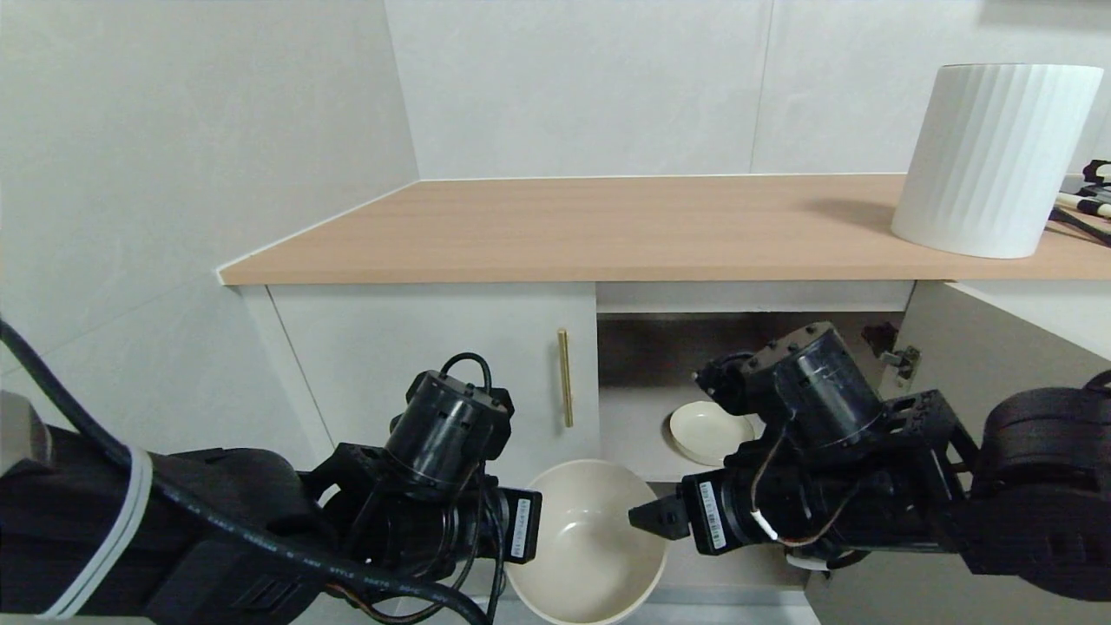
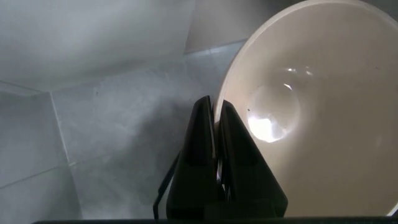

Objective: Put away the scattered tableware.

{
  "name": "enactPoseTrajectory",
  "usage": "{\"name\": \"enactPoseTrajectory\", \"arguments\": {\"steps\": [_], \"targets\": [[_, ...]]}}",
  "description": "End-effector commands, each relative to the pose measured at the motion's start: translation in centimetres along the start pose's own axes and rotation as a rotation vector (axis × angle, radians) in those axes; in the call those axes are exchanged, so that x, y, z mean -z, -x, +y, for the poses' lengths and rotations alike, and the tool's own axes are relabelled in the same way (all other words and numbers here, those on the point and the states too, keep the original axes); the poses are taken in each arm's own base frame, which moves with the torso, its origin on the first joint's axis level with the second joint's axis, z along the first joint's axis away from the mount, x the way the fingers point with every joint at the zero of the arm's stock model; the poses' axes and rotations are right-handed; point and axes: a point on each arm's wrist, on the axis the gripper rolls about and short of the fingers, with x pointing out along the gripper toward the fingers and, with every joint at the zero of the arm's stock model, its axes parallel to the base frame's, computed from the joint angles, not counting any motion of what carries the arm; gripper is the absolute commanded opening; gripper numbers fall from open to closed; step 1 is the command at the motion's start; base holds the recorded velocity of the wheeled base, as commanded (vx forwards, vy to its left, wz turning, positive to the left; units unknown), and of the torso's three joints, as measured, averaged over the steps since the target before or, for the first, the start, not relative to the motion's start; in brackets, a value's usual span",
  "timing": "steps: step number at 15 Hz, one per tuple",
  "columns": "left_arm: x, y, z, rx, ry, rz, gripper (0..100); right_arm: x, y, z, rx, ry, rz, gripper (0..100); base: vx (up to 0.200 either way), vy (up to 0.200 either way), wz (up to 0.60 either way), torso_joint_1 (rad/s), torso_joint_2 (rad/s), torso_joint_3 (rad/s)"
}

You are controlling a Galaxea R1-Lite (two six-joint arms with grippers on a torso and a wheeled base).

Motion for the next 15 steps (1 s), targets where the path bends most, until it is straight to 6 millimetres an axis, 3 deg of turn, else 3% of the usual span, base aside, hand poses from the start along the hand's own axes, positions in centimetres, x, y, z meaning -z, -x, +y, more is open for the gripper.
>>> {"name": "enactPoseTrajectory", "arguments": {"steps": [1,6,7,15], "targets": [[0.0,0.2,-0.1,0.004,-0.001,-0.005,0,0.8,-1.8,0.1,0.017,0.009,0.053,100,0.0,0.0,0.0,0.0,0.0,0.0],[0.0,0.3,-0.2,0.003,-0.005,-0.008,0,1.3,-3.0,0.1,0.028,0.012,0.083,100,0.0,0.0,0.0,0.0,0.0,0.0],[0.0,0.2,-0.2,0.002,-0.005,-0.007,0,1.3,-2.9,0.2,0.026,0.013,0.082,0,0.0,0.0,0.0,0.0,0.0,0.0],[0.1,0.2,-0.2,0.003,-0.005,-0.005,0,1.4,-2.9,0.3,0.025,0.017,0.084,0,0.0,0.0,0.0,0.0,0.0,0.0]]}}
